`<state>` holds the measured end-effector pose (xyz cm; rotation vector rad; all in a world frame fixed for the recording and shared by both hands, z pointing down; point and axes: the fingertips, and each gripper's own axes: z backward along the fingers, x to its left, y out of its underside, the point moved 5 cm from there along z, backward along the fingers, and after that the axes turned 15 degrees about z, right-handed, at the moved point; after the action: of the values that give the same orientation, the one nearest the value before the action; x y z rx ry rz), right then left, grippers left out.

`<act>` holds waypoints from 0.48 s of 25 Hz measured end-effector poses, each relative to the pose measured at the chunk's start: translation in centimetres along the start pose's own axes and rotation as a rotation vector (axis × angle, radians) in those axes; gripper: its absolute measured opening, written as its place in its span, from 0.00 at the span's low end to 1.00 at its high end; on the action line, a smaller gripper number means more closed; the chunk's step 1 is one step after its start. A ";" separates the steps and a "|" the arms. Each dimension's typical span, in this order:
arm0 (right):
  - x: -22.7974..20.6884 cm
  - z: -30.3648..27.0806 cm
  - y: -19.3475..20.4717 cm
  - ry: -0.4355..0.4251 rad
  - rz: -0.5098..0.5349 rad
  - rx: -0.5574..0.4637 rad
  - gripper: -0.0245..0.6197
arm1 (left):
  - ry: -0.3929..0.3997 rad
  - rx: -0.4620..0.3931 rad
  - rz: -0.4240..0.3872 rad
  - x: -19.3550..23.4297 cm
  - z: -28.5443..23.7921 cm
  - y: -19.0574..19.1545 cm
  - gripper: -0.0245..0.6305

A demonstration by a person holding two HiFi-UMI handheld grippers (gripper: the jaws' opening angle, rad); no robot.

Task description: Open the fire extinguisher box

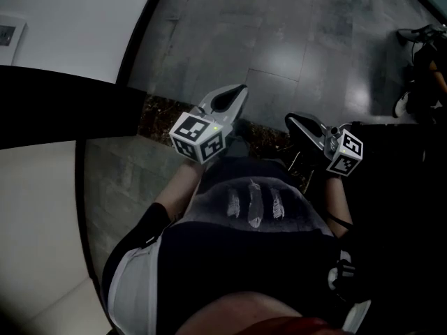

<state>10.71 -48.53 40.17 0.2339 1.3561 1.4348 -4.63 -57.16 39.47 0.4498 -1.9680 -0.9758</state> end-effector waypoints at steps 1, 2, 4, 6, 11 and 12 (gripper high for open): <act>0.0 0.1 0.2 0.013 0.006 0.003 0.04 | 0.013 0.005 0.017 0.5 0.0 0.0 0.04; 0.1 0.1 0.4 0.027 0.013 0.006 0.04 | 0.032 0.011 0.017 0.8 0.1 -0.1 0.04; -0.1 0.2 0.6 0.066 0.031 0.011 0.04 | 0.089 0.020 -0.035 1.1 0.2 -0.6 0.04; -0.8 0.6 0.7 0.108 0.050 0.014 0.04 | 0.146 0.013 -0.102 1.0 0.0 -1.2 0.04; -2.2 0.7 1.7 0.131 0.079 0.032 0.04 | 0.211 -0.038 -0.050 1.6 -0.6 -1.4 0.04; -3.1 -1.0 1.3 0.137 0.090 0.055 0.04 | 0.216 -0.052 -0.013 3.0 -0.7 -2.4 0.04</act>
<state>10.43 -51.20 42.39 0.2390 1.5142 1.5118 -5.84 -60.93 39.48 0.5171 -1.7441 -0.9436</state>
